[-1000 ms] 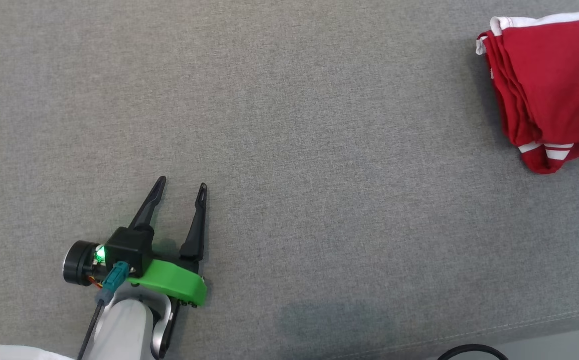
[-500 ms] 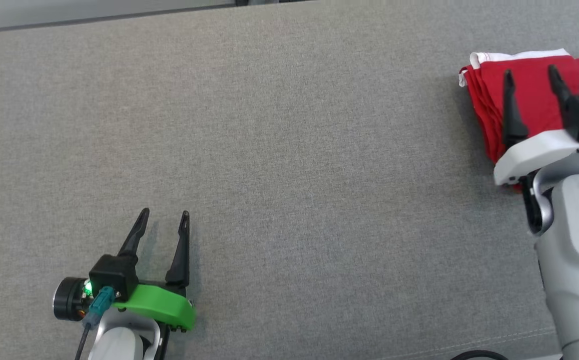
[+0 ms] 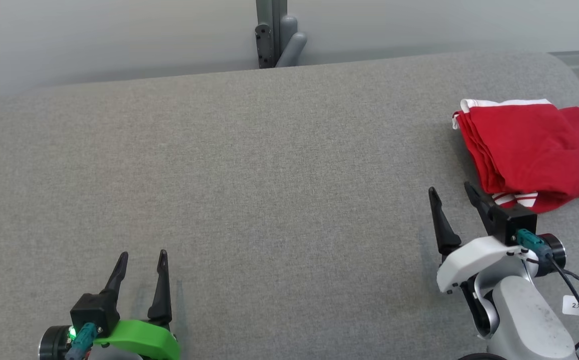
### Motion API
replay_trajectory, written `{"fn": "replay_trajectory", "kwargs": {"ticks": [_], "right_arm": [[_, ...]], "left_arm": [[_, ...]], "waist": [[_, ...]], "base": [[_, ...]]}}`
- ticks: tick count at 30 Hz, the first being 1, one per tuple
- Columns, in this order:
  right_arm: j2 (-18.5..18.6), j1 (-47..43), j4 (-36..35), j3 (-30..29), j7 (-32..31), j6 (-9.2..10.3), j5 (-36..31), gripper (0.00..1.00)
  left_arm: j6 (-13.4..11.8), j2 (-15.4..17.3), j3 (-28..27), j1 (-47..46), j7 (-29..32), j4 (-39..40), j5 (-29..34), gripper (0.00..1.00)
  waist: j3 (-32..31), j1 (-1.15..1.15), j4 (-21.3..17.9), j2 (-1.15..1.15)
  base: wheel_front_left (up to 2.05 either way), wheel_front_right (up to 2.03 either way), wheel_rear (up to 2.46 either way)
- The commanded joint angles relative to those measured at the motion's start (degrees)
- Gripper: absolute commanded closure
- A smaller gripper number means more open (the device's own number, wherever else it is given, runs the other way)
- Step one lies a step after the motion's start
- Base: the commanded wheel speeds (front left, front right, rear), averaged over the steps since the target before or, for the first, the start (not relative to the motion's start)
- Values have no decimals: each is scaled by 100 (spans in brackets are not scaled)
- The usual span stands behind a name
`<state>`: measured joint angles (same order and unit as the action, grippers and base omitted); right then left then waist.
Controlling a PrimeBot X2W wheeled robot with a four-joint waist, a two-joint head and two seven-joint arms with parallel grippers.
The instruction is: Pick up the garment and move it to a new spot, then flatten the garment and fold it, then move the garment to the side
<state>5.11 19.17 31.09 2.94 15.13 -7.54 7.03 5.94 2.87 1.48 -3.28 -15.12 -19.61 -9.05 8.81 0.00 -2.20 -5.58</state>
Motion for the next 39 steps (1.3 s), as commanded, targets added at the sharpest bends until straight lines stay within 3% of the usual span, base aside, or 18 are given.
{"fn": "replay_trajectory", "kwargs": {"ticks": [1,24,39], "right_arm": [[19,-154,-46,32,-5,12,27,0],[-209,-1087,-755,98,-5,12,-422,0],[-210,-1255,-1009,121,-5,12,-247,0]], "left_arm": [[-32,10,-47,89,4,8,-38,0],[-66,10,-267,406,4,-33,-43,0],[-68,9,-179,436,4,-47,-129,0]], "waist": [[-200,0,120,0],[-612,0,208,0],[-605,0,119,0]], "base": [[0,0,0],[0,0,0],[0,0,0]]}}
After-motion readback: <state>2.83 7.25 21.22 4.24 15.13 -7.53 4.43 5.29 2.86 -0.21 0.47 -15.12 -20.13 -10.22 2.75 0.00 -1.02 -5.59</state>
